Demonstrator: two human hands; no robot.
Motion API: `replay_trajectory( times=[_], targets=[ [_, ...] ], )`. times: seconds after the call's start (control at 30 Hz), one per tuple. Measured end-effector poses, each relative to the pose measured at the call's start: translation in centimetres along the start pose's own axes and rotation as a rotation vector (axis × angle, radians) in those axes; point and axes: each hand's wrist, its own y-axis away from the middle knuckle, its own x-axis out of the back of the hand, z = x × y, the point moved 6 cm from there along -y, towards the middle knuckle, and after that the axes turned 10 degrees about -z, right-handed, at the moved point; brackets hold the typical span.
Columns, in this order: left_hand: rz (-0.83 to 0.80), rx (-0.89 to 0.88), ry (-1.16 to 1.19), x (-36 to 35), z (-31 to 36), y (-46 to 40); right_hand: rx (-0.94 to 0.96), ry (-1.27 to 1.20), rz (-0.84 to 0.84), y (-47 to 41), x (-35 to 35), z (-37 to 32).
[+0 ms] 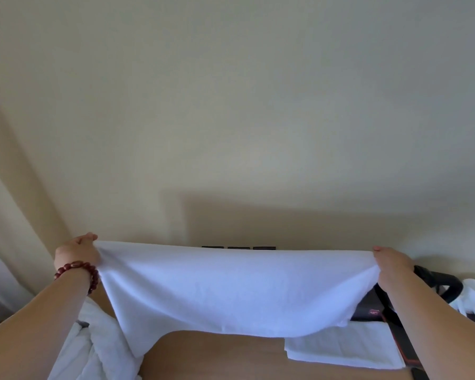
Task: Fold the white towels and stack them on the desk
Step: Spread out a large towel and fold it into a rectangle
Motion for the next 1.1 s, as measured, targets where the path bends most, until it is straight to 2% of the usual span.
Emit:
replay_trajectory(
  times=[0.07,0.13,0.17,0.23,0.3,0.43,0.53,0.7,0.87,1.1],
  targets=[
    [0.01,0.006,-0.009,0.3,0.1,-0.3,0.019,-0.343,0.006,0.7,-0.1,-1.2],
    [0.01,0.004,-0.034,0.4,0.4,-0.5,-0.03,-0.467,0.061,1.1,0.3,-1.5],
    [0.014,-0.004,-0.046,0.5,0.6,-0.4,-0.021,-0.478,0.022,0.9,0.3,-1.9],
    [0.027,-0.022,-0.069,0.6,1.1,-0.4,-0.063,-0.289,-0.138,-0.2,-0.5,-1.9],
    [0.033,-0.031,-0.068,0.5,1.4,-0.3,-0.031,-0.03,-0.052,-1.7,0.5,-1.5],
    [0.042,0.001,-0.043,0.7,1.5,-0.7,0.006,-0.048,0.008,0.1,1.6,-2.7],
    [0.039,0.028,-0.042,0.8,1.1,-1.1,0.036,0.085,-0.054,0.9,2.0,-4.5],
    [0.037,0.035,-0.006,1.2,1.7,-1.2,0.07,0.307,0.004,2.3,3.1,-5.5],
    [0.011,-0.006,0.033,1.4,4.5,-0.3,0.058,0.486,-0.026,3.9,4.4,-5.8],
    [0.006,-0.055,0.124,2.2,7.0,1.0,0.015,0.592,-0.013,5.6,7.3,-5.7]
  ],
)
